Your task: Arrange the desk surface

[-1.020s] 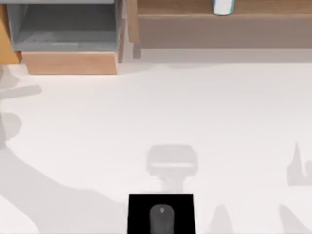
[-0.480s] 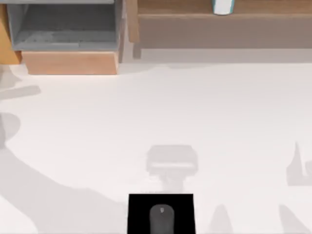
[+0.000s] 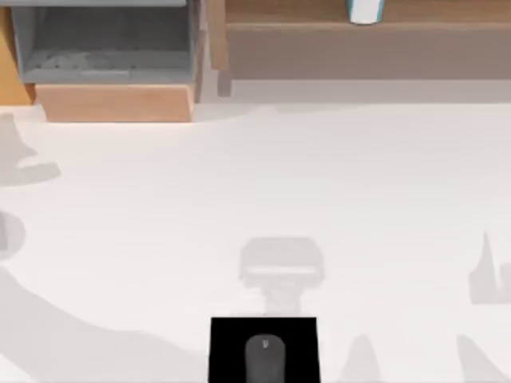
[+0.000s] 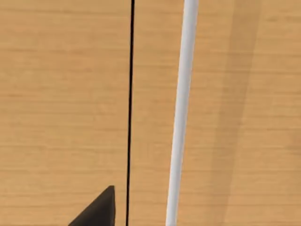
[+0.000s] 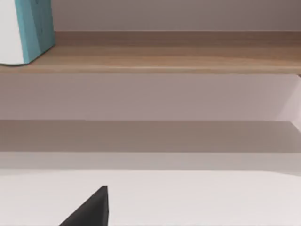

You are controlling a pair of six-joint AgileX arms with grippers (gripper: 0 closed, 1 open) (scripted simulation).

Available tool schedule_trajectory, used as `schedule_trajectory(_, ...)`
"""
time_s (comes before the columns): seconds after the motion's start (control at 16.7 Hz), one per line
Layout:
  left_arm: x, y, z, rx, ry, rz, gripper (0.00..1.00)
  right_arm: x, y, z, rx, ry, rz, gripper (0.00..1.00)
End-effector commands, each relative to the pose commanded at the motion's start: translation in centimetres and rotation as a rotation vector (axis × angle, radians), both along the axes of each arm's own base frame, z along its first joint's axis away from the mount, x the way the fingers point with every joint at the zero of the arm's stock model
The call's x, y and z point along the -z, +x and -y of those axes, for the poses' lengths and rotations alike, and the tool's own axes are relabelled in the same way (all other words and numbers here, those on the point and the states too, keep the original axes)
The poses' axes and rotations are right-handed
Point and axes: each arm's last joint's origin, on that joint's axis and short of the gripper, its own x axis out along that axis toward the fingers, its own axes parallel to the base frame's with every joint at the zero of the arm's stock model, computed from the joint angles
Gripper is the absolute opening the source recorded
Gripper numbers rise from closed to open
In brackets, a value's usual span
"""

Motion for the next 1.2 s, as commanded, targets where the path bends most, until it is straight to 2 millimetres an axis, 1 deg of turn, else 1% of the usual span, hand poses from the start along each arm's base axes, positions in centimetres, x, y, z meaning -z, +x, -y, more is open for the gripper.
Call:
schedule_trajectory(0.24,0.2,0.2,0.2,0.004,-0.002,-0.004,1.00,0.0,0.0,0.0,0.000,0.000,0.000,1.00)
schedule_trajectory(0.3,0.0,0.2,0.6,0.009,-0.013,-0.007,1.00,0.0,0.0,0.0,0.000,0.000,0.000,1.00)
schedule_trajectory(0.36,-0.1,0.2,1.6,0.021,-0.037,-0.017,1.00,0.0,0.0,0.0,0.000,0.000,0.000,1.00)
schedule_trajectory(0.42,-0.3,0.2,3.0,0.038,-0.072,-0.033,1.00,0.0,0.0,0.0,0.000,0.000,0.000,1.00)
schedule_trajectory(0.48,-0.4,0.3,4.8,0.061,-0.119,-0.056,1.00,0.0,0.0,0.0,0.000,0.000,0.000,1.00)
schedule_trajectory(0.54,-0.4,0.3,7.0,0.088,-0.174,-0.085,1.00,0.0,0.0,0.0,0.000,0.000,0.000,1.00)
schedule_trajectory(0.66,-0.6,0.4,12.5,0.153,-0.297,-0.157,1.00,0.0,0.0,0.0,0.000,0.000,0.000,1.00)
schedule_trajectory(0.78,-0.7,0.2,19.2,0.224,-0.425,-0.244,1.00,0.0,0.0,0.0,0.000,0.000,0.000,1.00)
schedule_trajectory(0.96,-0.6,-1.1,29.8,0.295,-0.602,-0.390,1.00,0.0,0.0,0.0,0.000,0.000,0.000,1.00)
schedule_trajectory(1.08,-0.4,-2.1,36.4,0.296,-0.708,-0.466,1.00,0.0,0.0,0.0,0.000,0.000,0.000,1.00)
schedule_trajectory(1.2,-0.7,-2.8,42.3,0.268,-0.816,-0.492,1.00,0.0,0.0,0.0,0.000,0.000,0.000,1.00)
